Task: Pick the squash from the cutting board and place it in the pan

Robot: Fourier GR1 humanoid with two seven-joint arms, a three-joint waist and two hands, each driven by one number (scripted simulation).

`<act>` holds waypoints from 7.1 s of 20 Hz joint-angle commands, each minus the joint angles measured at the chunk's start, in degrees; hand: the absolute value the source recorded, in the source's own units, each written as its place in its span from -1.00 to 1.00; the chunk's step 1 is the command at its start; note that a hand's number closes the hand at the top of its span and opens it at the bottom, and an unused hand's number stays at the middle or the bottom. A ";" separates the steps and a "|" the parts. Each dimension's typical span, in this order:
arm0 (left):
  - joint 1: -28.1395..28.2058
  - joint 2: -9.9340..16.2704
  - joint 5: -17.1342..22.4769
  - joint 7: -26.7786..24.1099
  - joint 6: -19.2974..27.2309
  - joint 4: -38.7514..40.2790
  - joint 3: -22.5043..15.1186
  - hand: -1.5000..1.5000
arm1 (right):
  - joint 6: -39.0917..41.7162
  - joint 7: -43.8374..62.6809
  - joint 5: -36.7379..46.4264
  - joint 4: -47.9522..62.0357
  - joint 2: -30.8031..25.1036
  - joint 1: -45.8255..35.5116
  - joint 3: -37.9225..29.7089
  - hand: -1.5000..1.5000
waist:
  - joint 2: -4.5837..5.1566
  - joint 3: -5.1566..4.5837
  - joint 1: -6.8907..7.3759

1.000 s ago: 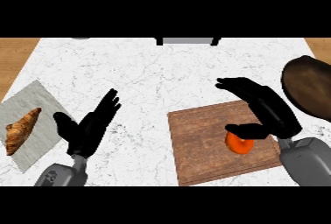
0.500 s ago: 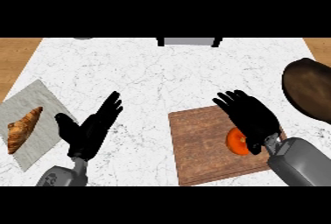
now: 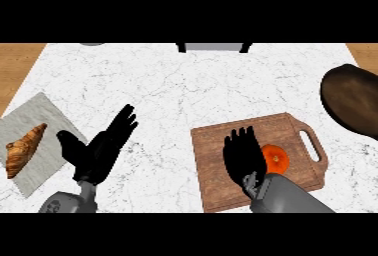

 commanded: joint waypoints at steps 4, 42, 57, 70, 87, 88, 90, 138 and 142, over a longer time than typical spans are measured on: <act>3.69 -0.25 -0.91 0.78 -0.02 -4.17 -0.09 0.00 | 6.64 12.35 4.26 4.38 12.67 4.01 0.52 -1.00 | 0.21 0.18 0.02; 3.78 -4.82 -6.55 1.55 -5.04 -1.76 6.56 0.00 | -22.39 -26.38 22.18 0.66 -14.86 12.55 -1.18 1.00 | 0.22 0.25 -1.99; 6.76 -4.60 -5.12 2.35 -2.89 -4.66 9.31 0.00 | -59.36 -63.80 -13.88 -15.82 -30.18 33.73 -27.34 1.00 | -0.73 0.65 -7.50; 5.77 -2.96 -3.86 4.91 -6.60 -7.72 7.89 0.00 | -41.16 -91.72 -58.18 5.29 -33.44 41.76 -51.15 1.00 | 0.38 0.41 -0.79; 0.37 -5.32 -4.83 7.89 -7.25 -5.72 6.82 0.00 | -55.07 -102.01 -42.88 57.27 -24.05 1.56 -54.70 1.00 | 1.12 0.47 2.50; 0.29 -7.04 -6.23 5.58 -6.45 -4.30 5.64 0.00 | -53.55 -100.67 -43.22 59.42 -25.26 -2.12 -55.42 1.00 | 1.34 0.49 2.97; 1.23 -7.13 -7.10 4.48 -6.94 -4.26 4.78 0.00 | -55.15 -100.50 -43.67 63.65 -23.22 -4.67 -56.84 1.00 | 1.32 0.49 2.88; -1.13 -8.55 -7.37 3.37 -6.90 -1.48 5.96 0.00 | -11.25 -97.79 -41.98 80.97 -33.43 -12.05 -58.50 -1.00 | 2.90 1.43 3.17; -0.76 -7.42 -7.51 2.59 -7.40 -1.25 6.81 0.00 | -9.42 -97.98 -42.17 79.27 -34.66 -10.59 -58.08 -1.00 | 2.75 1.42 2.63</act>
